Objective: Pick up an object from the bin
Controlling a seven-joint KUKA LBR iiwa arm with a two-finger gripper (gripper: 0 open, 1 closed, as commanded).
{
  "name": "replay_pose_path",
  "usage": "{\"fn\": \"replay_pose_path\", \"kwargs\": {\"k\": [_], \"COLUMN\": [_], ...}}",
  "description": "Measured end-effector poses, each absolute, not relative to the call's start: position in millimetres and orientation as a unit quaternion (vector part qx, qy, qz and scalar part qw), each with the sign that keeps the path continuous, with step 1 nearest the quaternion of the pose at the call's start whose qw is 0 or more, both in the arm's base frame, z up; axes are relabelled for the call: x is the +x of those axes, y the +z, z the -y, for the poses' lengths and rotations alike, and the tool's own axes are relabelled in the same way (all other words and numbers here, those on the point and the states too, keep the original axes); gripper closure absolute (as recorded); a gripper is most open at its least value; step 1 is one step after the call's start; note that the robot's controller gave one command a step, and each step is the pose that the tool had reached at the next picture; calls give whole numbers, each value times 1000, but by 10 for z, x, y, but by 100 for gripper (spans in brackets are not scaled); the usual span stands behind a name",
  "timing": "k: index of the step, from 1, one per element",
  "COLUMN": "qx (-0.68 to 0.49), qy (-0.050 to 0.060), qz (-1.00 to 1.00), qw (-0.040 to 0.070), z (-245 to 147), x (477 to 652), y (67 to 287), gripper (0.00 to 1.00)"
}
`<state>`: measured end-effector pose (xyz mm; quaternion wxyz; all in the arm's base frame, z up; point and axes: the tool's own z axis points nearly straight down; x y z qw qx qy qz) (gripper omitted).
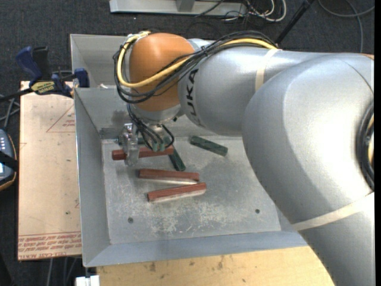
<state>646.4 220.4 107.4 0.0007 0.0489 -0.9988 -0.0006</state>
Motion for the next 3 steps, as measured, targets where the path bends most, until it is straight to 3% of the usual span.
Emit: {"fn": "replay_pose_path", "kwargs": {"k": [1, 2, 3], "qx": [36, 40, 39], "qy": [-1, -2, 1], "qz": [999, 999, 999], "qw": [0, -6, 5], "z": [-2288, -2334, -2314], "x": [6355, 6461, 6342], "y": [1534, 1192, 981], "gripper": [100, 100, 100]}}
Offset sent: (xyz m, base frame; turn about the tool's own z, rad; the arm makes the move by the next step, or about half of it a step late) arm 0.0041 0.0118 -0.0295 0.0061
